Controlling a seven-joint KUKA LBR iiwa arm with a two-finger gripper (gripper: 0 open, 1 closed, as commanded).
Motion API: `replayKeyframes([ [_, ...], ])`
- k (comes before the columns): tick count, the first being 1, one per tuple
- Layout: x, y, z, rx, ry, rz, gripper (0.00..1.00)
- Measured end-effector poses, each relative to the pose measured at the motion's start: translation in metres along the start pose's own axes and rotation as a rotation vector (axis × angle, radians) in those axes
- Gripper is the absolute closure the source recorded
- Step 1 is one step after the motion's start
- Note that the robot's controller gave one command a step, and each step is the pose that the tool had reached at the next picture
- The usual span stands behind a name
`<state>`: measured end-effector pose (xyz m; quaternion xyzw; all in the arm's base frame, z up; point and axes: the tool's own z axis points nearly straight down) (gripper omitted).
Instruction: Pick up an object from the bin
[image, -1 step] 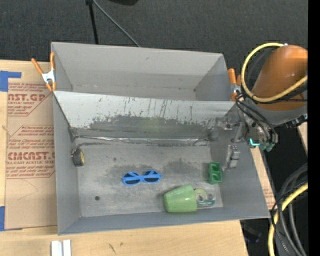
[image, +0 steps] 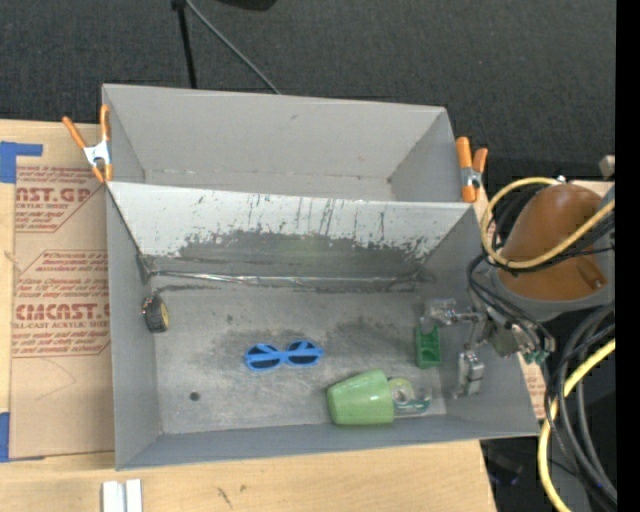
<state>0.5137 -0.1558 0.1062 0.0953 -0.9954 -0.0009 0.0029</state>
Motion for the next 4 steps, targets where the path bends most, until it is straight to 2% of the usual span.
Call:
replayKeyframes([
  [1, -0.040, -0.006, 0.033, 0.000, -0.007, -0.209, 0.00],
  [2, -0.071, 0.012, 0.036, 0.002, -0.011, -0.186, 0.00],
  [3, -0.069, 0.010, 0.036, 0.003, -0.009, -0.183, 1.00],
  [4, -0.064, 0.025, -0.106, 0.007, -0.015, -0.137, 1.00],
])
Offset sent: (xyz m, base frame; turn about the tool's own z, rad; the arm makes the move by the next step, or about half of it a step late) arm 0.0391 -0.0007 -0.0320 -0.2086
